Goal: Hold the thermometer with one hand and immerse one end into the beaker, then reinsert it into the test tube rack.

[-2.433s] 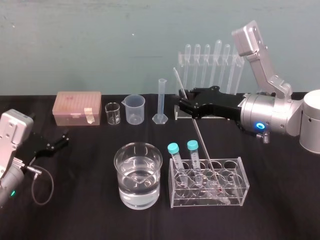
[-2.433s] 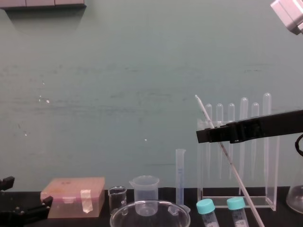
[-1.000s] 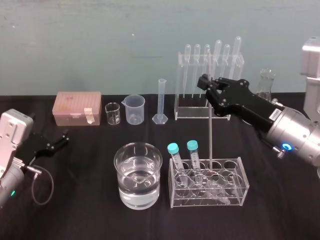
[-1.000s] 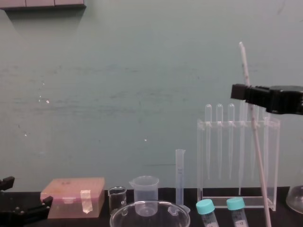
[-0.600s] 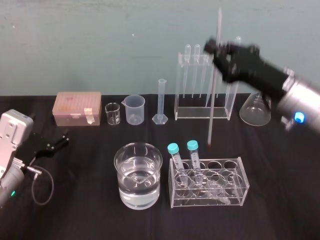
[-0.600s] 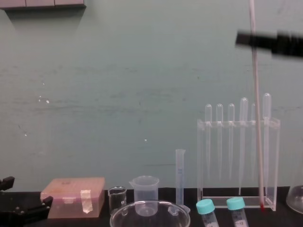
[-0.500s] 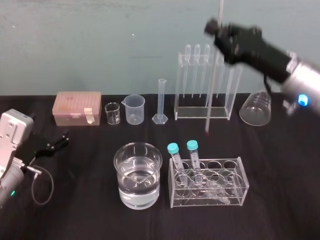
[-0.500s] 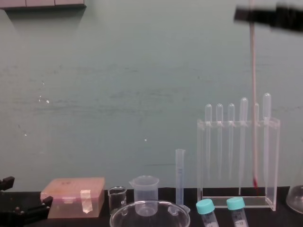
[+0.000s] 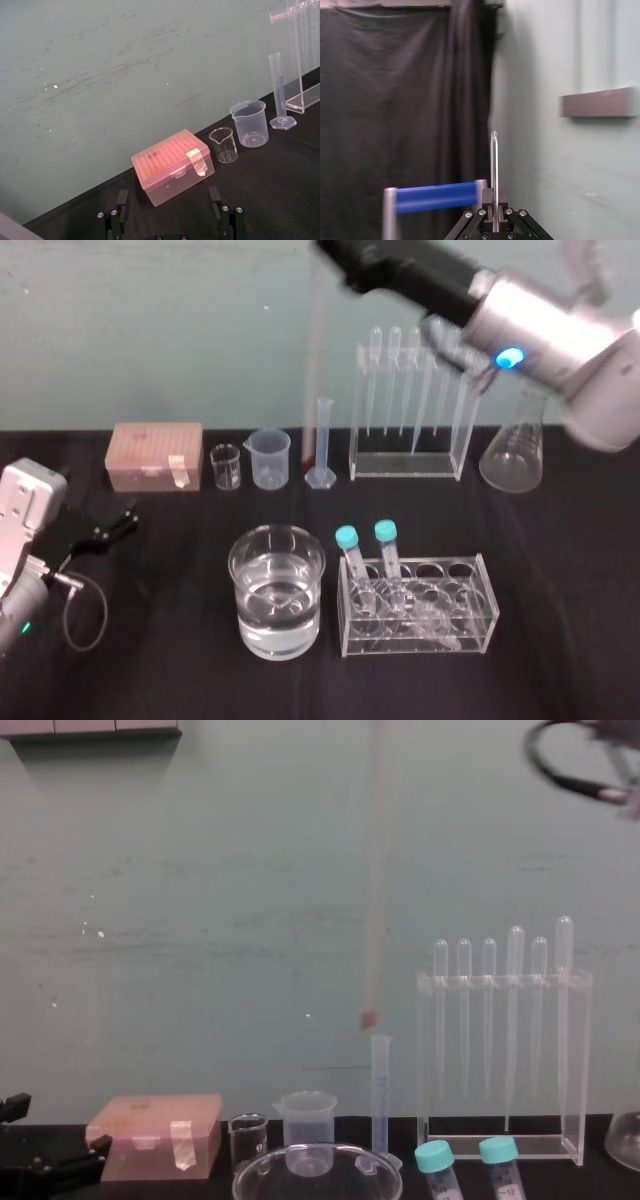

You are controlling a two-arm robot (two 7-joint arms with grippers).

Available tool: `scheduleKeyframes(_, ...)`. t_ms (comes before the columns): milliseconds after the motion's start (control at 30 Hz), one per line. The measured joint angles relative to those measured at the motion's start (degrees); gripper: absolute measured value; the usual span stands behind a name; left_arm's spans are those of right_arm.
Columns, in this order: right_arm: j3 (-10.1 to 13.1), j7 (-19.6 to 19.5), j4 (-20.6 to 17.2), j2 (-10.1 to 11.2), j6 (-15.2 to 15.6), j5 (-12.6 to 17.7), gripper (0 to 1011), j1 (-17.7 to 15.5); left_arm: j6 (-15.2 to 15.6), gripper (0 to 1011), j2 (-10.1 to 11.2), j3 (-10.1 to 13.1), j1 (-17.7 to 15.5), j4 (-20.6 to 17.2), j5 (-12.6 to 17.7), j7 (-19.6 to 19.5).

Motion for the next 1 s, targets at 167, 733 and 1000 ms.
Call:
scheduleKeyframes(167, -4.8, 4.6, 2.9, -3.0, -0.1, 1.1, 56, 1.2, 0.0, 1008, 0.0, 0.0, 0.0, 0.0, 0.0, 0.0)
scheduleKeyframes(733, -12.7, 7.5, 10.9, -3.7, -6.4, -4.1, 56, -1.4, 0.0, 1008, 0.0, 0.0, 0.0, 0.0, 0.0, 0.0)
scheduleKeyframes(1000, -12.7, 7.6, 13.2, -4.4, -7.9, -5.1, 56, -3.2, 0.0, 1008, 0.0, 0.0, 0.0, 0.0, 0.0, 0.0)
